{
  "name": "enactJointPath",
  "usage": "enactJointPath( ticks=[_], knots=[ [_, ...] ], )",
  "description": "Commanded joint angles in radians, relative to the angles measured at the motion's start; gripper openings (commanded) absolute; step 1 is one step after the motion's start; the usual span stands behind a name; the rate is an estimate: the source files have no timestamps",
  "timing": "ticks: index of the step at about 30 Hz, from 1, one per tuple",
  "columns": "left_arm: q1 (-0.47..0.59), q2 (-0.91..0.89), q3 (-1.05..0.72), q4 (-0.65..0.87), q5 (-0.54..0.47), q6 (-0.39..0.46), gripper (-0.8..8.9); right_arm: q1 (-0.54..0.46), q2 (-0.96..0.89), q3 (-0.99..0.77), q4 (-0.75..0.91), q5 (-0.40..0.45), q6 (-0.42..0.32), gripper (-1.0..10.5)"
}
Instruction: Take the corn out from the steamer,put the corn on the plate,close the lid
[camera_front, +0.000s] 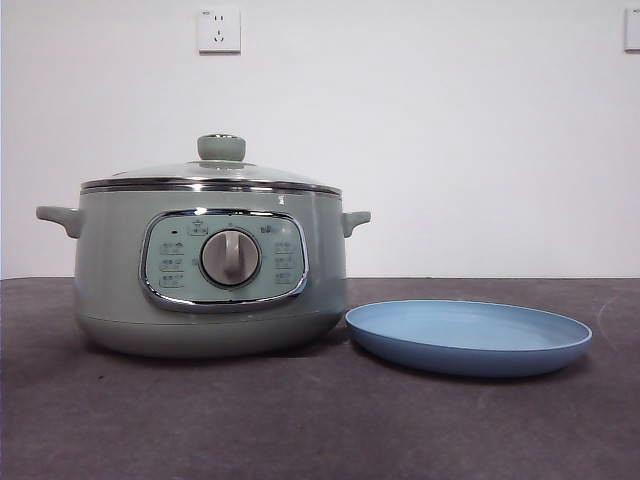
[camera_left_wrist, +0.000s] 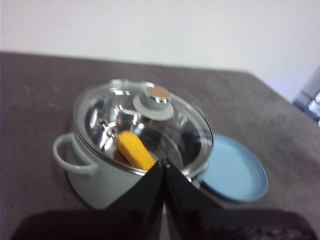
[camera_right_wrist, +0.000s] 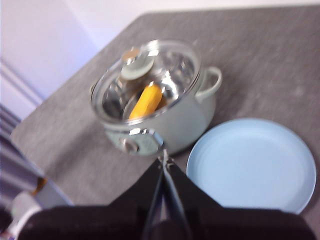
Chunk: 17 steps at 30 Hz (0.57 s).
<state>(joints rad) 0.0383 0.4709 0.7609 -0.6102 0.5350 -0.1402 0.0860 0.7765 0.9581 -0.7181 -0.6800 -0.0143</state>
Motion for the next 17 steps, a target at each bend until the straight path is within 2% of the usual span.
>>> enactJointPath(
  ticks=[1,4,10,12,13,17],
  knots=[
    [0.001,0.044,0.042,-0.029,0.019,0.068,-0.07,0.003,0.025,0.035,-0.079,-0.006,-0.082,-0.1],
    [0.001,0.077,0.073,-0.043,0.021,0.075,-0.07,0.003,0.041,0.045,-0.130,-0.004,-0.108,-0.1],
    [0.001,0.083,0.078,-0.076,0.025,0.074,0.02,0.003,0.043,0.045,-0.143,-0.001,-0.111,0.1],
    [0.001,0.083,0.078,-0.093,0.026,0.074,0.46,0.003,0.043,0.045,-0.143,0.000,-0.111,1.2],
    [0.001,0.083,0.078,-0.098,0.031,0.074,1.14,0.003,0.043,0.045,-0.143,-0.001,-0.111,1.9],
    [0.001,0.083,0.078,-0.103,0.077,0.069,5.90,0.003,0.043,0.045,-0.143,0.001,-0.105,5.3]
  ],
)
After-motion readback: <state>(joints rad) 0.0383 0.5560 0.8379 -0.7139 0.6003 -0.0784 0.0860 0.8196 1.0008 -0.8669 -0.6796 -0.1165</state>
